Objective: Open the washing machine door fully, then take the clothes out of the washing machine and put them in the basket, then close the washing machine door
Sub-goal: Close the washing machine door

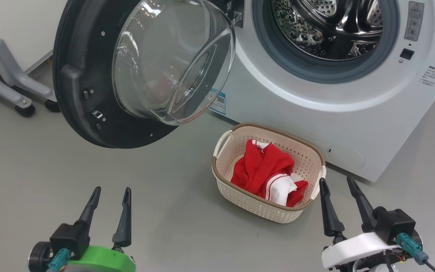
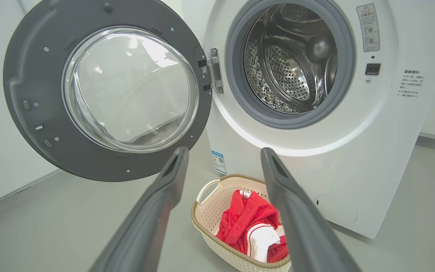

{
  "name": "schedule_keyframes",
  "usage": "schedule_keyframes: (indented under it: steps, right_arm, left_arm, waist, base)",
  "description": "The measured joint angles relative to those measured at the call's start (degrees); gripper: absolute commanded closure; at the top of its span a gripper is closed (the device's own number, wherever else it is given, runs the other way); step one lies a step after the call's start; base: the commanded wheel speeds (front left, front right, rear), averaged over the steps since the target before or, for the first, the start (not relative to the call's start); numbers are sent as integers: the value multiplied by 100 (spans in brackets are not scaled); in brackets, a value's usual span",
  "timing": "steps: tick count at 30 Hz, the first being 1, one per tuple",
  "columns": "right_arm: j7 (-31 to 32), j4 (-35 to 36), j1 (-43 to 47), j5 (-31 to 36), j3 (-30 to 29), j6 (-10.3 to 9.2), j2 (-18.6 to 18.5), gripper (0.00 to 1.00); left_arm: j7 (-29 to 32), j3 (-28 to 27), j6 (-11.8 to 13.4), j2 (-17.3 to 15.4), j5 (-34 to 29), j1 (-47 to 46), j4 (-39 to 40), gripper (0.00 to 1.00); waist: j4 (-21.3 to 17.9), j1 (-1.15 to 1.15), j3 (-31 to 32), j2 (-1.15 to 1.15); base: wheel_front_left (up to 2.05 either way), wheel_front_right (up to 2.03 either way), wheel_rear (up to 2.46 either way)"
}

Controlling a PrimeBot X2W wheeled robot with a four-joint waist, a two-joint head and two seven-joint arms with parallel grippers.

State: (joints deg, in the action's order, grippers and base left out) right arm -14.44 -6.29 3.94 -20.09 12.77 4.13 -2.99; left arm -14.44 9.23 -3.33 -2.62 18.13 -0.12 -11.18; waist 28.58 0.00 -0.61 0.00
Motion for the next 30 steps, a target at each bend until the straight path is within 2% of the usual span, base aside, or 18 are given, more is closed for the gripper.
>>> schedule_keyframes:
  steps: [7,30]
  right_arm:
    - [0,-35,-6,0,88,33,15,0]
    - [0,-121,-152,0,208,79,19,0]
  left_arm:
    - [0,-66,0,-3,0,5,9,0]
    - [0,-201,10,-7,0,13,170,0]
  waist:
    - [139,0,9,0]
    - [191,0,-112,0]
  base:
    - [0,0,0]
    - [0,0,0]
